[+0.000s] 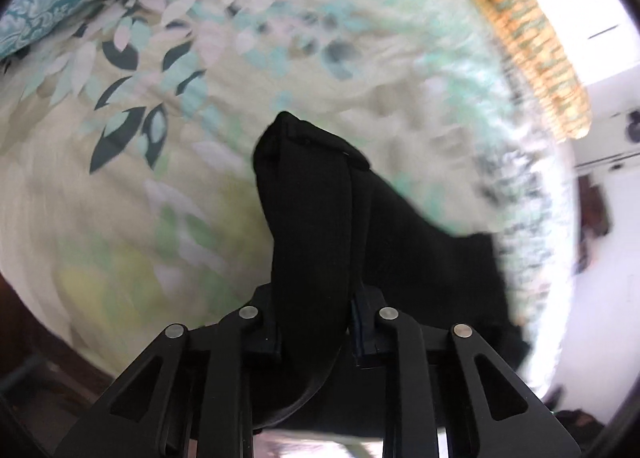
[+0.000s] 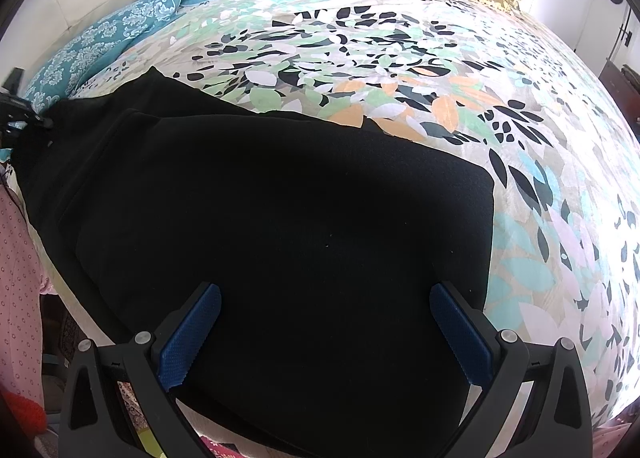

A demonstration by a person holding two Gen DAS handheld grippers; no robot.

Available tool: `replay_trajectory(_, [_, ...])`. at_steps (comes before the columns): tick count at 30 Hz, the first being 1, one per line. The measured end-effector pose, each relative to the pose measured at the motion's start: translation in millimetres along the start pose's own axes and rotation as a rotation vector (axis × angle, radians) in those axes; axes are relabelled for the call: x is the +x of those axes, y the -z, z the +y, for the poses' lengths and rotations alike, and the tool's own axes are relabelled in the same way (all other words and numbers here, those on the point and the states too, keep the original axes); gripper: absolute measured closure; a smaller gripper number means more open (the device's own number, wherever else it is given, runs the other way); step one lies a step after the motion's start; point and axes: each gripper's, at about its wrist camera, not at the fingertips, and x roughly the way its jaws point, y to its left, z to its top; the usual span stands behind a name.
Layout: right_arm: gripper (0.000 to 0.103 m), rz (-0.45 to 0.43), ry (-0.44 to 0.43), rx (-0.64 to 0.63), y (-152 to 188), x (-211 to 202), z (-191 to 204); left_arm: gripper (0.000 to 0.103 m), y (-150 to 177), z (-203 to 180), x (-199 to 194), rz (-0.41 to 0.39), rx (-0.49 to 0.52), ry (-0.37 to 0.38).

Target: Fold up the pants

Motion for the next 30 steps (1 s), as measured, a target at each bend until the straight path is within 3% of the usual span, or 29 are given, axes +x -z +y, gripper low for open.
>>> replay_trajectory(4, [0.0, 0.007, 0.0, -0.002, -1, 1, 1, 0.085, 30, -52, -43, -0.017, 0.043, 0.185])
replay_trajectory(7, [0.0, 0.011, -0.003, -0.003, -2, 1, 0, 0.085, 52, -110, -48, 0.003, 0.146, 0.222])
replay_trajectory(11, [0.0, 0.011, -0.008, -0.008, -1, 1, -1, 0.085, 93, -197, -1, 0.063, 0.29, 0.206])
replay_trajectory(16, [0.0, -0.01, -0.009, -0.014, 3, 0, -1, 0.086, 140, -257, 94, 0.176, 0.375, 0.167])
replay_trajectory(19, [0.0, -0.026, -0.006, -0.013, 5, -2, 0, 0.078, 153, -268, 122, 0.2, 0.421, 0.121])
replay_trajectory(21, [0.0, -0.027, -0.006, -0.012, 6, -3, 0, 0.065, 152, -270, 120, 0.225, 0.402, 0.191])
replay_trajectory(22, [0.0, -0.024, -0.006, -0.012, 6, -3, 0, 0.052, 150, -269, 112, 0.221, 0.399, 0.224])
replay_trajectory(23, [0.0, -0.021, -0.005, -0.011, 5, -3, 1, 0.04, 148, -269, 99, 0.197, 0.41, 0.248])
replay_trajectory(25, [0.0, -0.013, 0.002, -0.009, 3, -2, 1, 0.027, 146, -267, 75, 0.12, 0.446, 0.228])
replay_trajectory(30, [0.0, -0.012, 0.012, -0.007, 3, -1, 2, 0.02, 132, -248, 19, -0.078, 0.506, 0.142])
